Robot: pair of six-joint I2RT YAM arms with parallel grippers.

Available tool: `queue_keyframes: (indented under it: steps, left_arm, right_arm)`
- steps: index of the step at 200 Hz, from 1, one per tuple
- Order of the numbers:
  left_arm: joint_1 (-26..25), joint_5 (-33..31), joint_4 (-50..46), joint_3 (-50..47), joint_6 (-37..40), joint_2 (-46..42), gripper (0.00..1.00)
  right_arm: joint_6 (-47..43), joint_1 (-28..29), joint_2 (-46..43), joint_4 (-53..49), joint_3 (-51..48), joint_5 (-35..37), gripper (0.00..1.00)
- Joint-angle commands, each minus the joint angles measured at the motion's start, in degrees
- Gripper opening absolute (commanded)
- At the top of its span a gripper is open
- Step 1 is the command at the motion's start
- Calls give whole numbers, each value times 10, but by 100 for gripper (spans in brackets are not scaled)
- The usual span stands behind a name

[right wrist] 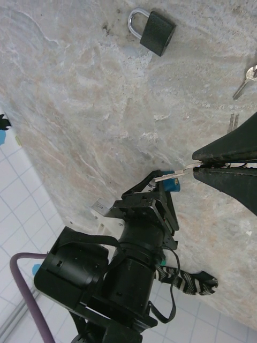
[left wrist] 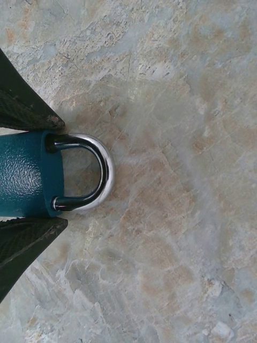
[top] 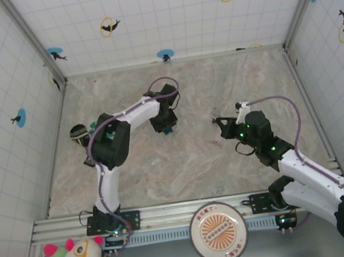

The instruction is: Unlock with the key

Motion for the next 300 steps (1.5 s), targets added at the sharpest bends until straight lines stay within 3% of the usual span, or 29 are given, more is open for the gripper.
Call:
queue_keyframes:
  steps: [1,43,79,108,185,261,300]
  left_arm:
    - [-13,-14,-38,3,15,55,45]
    - [-24,-19,-54,19,31,87,44]
    - [-25,20,-21,-11,40,88,25]
    - [-24,31,1,-28,40,68,24]
    - [-4,20,42,-71,25,-92,23]
    - [21,66,82,-90,-21,-220,23]
    - [22,98,115,-96,-56,-256,22]
  right_arm:
    - [6,-4,-2,38,-8,9,0]
    - [7,-12,-6,38,-12,10,0]
    - [12,-14,-3,39,-13,13,0]
    - [14,-14,-2,32,-9,13,0]
    - [2,5,22,36,-3,-5,0]
    - [20,85,138,172,26,17,0]
    - [40,126,197,276,34,66,0]
